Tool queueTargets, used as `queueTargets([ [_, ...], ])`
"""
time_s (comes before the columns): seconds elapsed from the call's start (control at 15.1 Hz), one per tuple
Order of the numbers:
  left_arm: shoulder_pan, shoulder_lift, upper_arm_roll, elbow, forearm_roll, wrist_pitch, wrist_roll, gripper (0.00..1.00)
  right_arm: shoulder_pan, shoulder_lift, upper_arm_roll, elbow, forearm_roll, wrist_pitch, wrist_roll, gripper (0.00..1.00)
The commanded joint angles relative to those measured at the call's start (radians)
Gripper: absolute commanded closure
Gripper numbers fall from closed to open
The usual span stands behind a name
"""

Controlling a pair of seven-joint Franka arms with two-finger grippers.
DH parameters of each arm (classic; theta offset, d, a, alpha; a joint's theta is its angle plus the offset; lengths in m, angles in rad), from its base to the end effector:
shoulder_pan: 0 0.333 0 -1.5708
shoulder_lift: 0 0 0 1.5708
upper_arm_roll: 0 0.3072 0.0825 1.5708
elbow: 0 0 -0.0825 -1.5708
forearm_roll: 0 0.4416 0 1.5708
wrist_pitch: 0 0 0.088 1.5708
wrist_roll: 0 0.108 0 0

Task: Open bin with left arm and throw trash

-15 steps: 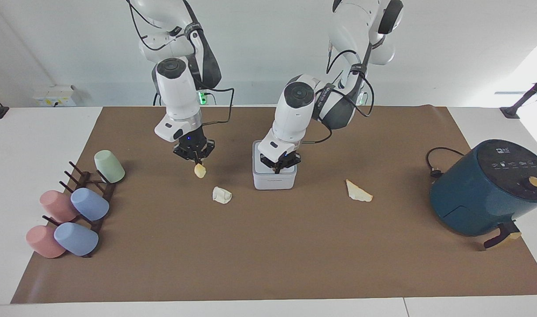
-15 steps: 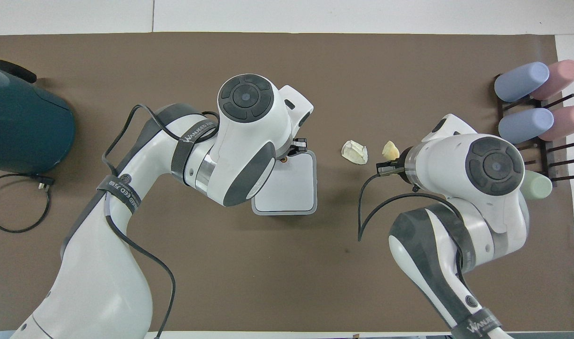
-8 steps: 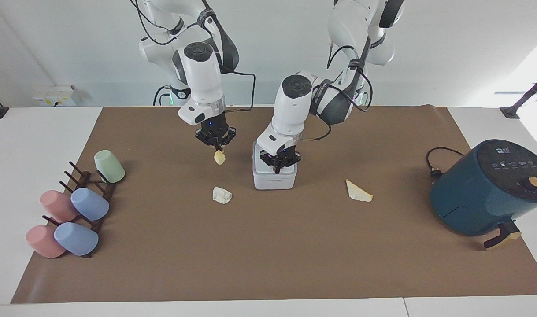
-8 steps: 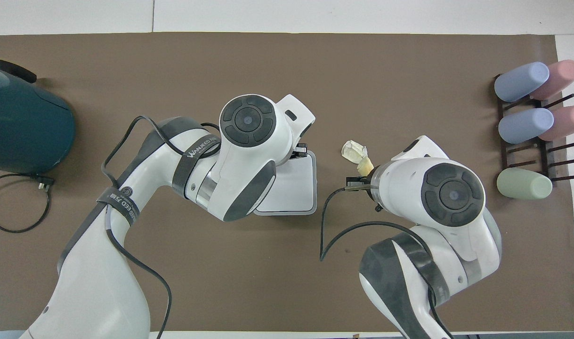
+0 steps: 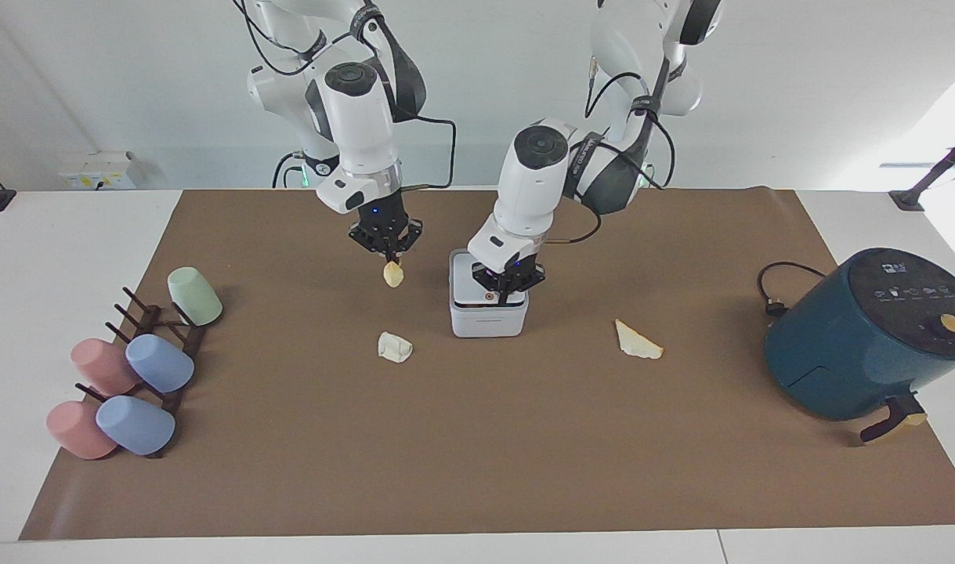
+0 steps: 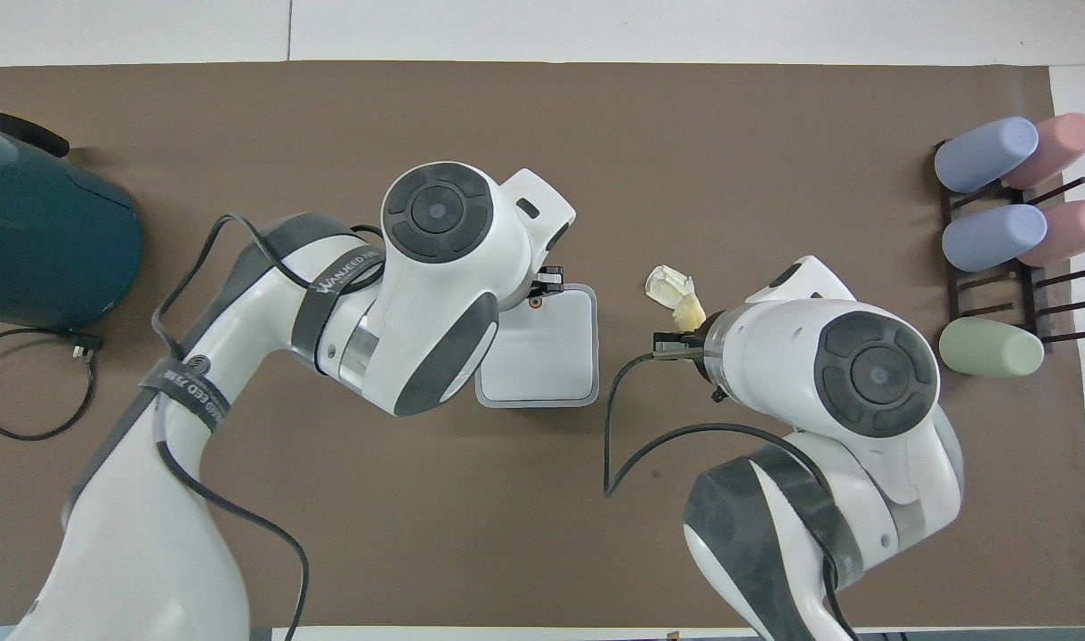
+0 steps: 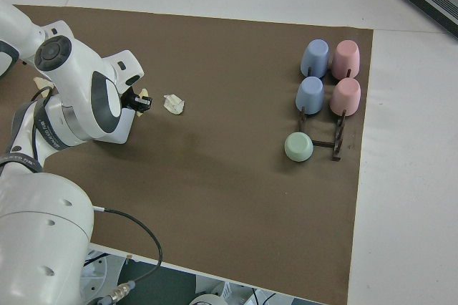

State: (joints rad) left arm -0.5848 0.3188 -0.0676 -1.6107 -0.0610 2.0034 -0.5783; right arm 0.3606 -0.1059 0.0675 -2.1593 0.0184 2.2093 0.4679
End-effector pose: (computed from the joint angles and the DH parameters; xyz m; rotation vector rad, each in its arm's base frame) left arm 0.5667 -0.4323 0.4205 3.0346 -0.0704 0.0245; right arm 0.5297 0.2429 0.4222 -3.0585 0.0756 -0.2095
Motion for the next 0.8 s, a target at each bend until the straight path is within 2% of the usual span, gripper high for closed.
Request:
queueTargets([
  [0.0, 0.043, -0.102, 0.005, -0.038, -0.033, -0.083, 0.04, 1.0, -0.006, -0.012, 0.002, 0.036, 0.043, -0.04, 0.006, 1.0],
  [0.27, 0.143, -0.197, 0.006, -0.035, -0.055, -0.208, 0.17, 1.0, 0.003, -0.005, 0.006, 0.049, 0.159, -0.005, 0.005, 1.0],
  [0.46, 0.236, -0.247, 0.009, -0.037, -0.062, -0.291, 0.306, 1.0, 0.073, 0.021, 0.009, 0.049, 0.222, 0.061, 0.032, 1.0],
  [0.53, 0.253, -0.248, 0.012, -0.041, -0.062, -0.293, 0.327, 0.89, 0.095, 0.034, 0.009, 0.049, 0.225, 0.076, 0.055, 1.0],
  [0.6, 0.267, -0.256, 0.014, -0.055, -0.062, -0.284, 0.331, 0.14, 0.11, 0.05, 0.009, 0.049, 0.23, 0.101, 0.075, 1.0],
  [0.66, 0.29, -0.262, 0.014, -0.079, -0.062, -0.27, 0.334, 0.0, 0.121, 0.067, 0.009, 0.049, 0.235, 0.119, 0.084, 1.0],
  [0.73, 0.315, -0.26, 0.014, -0.089, -0.062, -0.253, 0.348, 0.0, 0.133, 0.083, 0.009, 0.049, 0.245, 0.133, 0.084, 1.0],
])
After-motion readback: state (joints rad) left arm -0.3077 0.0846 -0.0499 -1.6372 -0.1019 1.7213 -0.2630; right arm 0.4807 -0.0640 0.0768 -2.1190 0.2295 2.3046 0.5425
